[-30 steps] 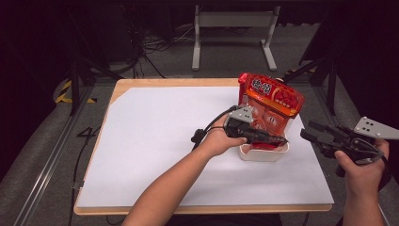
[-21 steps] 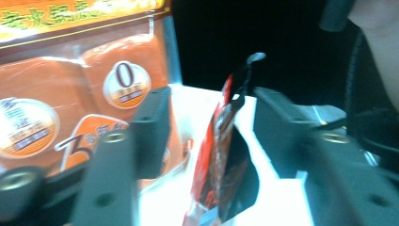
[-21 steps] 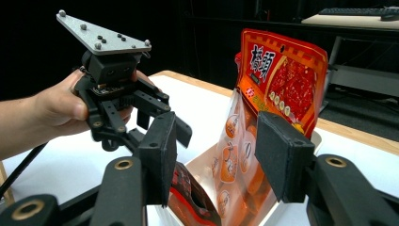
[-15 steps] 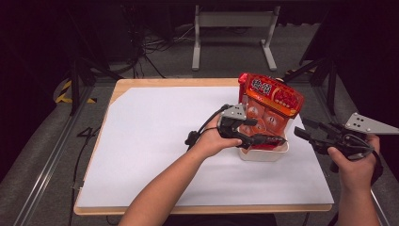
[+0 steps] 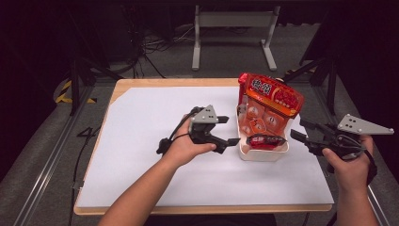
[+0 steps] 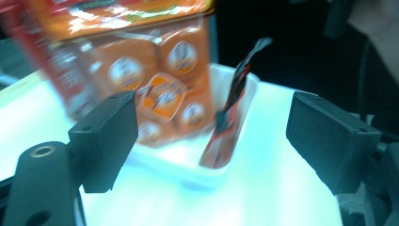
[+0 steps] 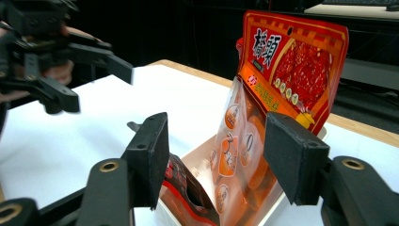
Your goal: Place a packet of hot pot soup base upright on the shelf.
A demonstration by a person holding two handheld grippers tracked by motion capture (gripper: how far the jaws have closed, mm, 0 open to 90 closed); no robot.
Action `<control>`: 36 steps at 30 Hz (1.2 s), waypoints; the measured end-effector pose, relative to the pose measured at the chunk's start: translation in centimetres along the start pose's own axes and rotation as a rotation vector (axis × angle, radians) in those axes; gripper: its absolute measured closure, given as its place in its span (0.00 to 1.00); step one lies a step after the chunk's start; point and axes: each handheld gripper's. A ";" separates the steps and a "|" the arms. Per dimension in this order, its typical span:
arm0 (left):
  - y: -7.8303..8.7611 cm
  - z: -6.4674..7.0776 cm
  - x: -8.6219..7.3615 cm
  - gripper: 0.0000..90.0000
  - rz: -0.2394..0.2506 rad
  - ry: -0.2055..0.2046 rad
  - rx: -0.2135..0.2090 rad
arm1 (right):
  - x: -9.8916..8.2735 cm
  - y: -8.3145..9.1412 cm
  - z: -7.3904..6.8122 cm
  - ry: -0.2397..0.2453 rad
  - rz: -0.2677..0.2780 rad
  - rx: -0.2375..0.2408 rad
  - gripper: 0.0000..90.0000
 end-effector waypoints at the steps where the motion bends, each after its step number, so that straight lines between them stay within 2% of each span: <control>1: 0.7 -0.1 -0.3 0.19 -0.003 0.004 0.013 | -0.1 -0.1 0.0 0.000 -0.001 -0.001 0.45; 7: 4.8 -0.3 -2.6 0.18 0.010 0.035 0.093 | -1.1 -0.6 -0.1 -0.009 -0.033 -0.019 0.41; 11: 7.1 -0.4 -4.2 0.17 -0.010 0.052 0.140 | -1.4 -0.8 -0.1 0.001 -0.048 -0.031 0.40; 13: 8.3 -0.4 -4.9 0.17 -0.025 0.042 0.176 | -1.4 -0.9 -0.1 0.006 -0.055 -0.035 0.40; 14: 9.1 -0.3 -5.4 0.17 -0.027 0.049 0.194 | -1.4 -1.0 -0.1 0.012 -0.057 -0.033 0.40; 17: 11.2 -0.3 -6.5 0.17 -0.007 0.065 0.227 | -1.8 -1.2 -0.1 0.017 -0.072 -0.034 0.39; 20: 12.6 -0.1 -7.3 0.17 0.006 0.069 0.255 | -2.2 -1.4 -0.1 0.028 -0.081 -0.031 0.38; 27: 14.2 0.2 -9.7 0.16 0.030 0.088 0.310 | -3.2 -1.8 -0.2 0.044 -0.095 -0.033 0.37; 29: 14.5 -0.2 -10.0 0.17 0.004 0.075 0.337 | -3.3 -1.9 -0.2 0.042 -0.095 -0.032 0.37; 30: 14.8 -0.3 -10.2 0.17 0.005 0.078 0.341 | -3.3 -1.9 -0.2 0.041 -0.095 -0.028 0.37; 32: 15.4 -0.8 -10.6 0.17 0.032 0.120 0.339 | -3.5 -2.0 -0.1 0.037 -0.097 -0.028 0.37; 33: 15.4 -0.8 -10.6 0.17 0.032 0.120 0.339 | -3.5 -2.0 -0.1 0.037 -0.097 -0.028 0.37; 35: 15.8 -1.3 -11.2 0.17 0.035 0.158 0.353 | -3.7 -2.0 0.0 0.032 -0.095 -0.030 0.37; 36: 15.9 -1.8 -11.8 0.17 0.029 0.200 0.369 | -3.8 -2.0 0.1 0.032 -0.095 -0.036 0.37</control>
Point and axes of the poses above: each handheld gripper's, and its own axes: y roughly backward along the jaws, x roughly out of its top, z roughly to its right, and after that the axes turned 2 degrees about -x, right-handed
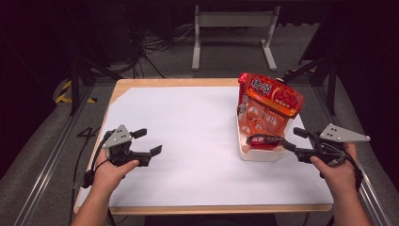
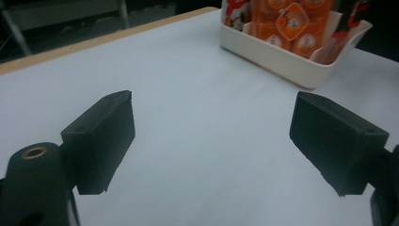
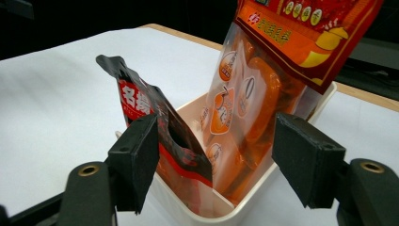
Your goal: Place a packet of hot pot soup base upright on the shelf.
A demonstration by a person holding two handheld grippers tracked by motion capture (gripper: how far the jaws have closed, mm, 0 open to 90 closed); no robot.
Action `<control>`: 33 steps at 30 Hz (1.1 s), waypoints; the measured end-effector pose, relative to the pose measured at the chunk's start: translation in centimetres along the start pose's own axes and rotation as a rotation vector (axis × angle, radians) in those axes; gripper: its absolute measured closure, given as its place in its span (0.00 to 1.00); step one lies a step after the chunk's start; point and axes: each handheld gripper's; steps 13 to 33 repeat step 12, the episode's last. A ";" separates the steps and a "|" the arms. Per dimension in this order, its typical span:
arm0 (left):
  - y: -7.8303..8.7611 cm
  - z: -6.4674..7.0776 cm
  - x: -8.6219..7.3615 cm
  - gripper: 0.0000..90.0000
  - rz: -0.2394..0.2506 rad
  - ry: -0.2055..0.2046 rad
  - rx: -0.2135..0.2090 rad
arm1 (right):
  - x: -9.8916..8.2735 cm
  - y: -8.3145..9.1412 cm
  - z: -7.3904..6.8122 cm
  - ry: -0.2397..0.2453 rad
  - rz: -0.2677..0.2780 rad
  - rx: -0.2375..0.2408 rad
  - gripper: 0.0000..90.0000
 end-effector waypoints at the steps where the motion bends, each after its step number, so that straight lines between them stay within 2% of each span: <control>1: 0.0 -0.4 -0.3 0.17 -0.005 0.037 0.003 | 0.0 0.0 0.0 -0.002 0.002 0.001 0.37; 2: 0.1 -0.7 -0.7 0.17 0.002 0.076 0.005 | -0.1 0.0 0.1 -0.005 0.003 -0.001 0.37; 3: 0.1 -0.7 -0.7 0.17 0.002 0.076 0.005 | -0.1 0.0 0.1 -0.005 0.003 -0.001 0.37; 5: 0.2 -1.1 -0.9 0.17 0.018 0.105 0.014 | -0.2 0.0 0.1 -0.010 0.004 -0.002 0.37; 8: 0.4 -1.2 -0.9 0.18 0.037 0.092 0.024 | -0.3 -0.1 0.1 -0.006 0.003 -0.001 0.37; 12: 0.5 -1.0 -0.9 0.18 0.036 0.062 0.033 | -0.4 -0.2 0.1 -0.004 0.003 0.000 0.37; 33: 0.5 -1.0 -0.9 0.18 0.036 0.062 0.033 | -0.4 -0.2 0.1 -0.004 0.003 0.000 0.37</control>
Point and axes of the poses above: each handheld gripper's, and its own axes: y roughly backward along the jaws, x roughly out of its top, z roughly to its right, and after that the axes turned 2 degrees about -x, right-handed
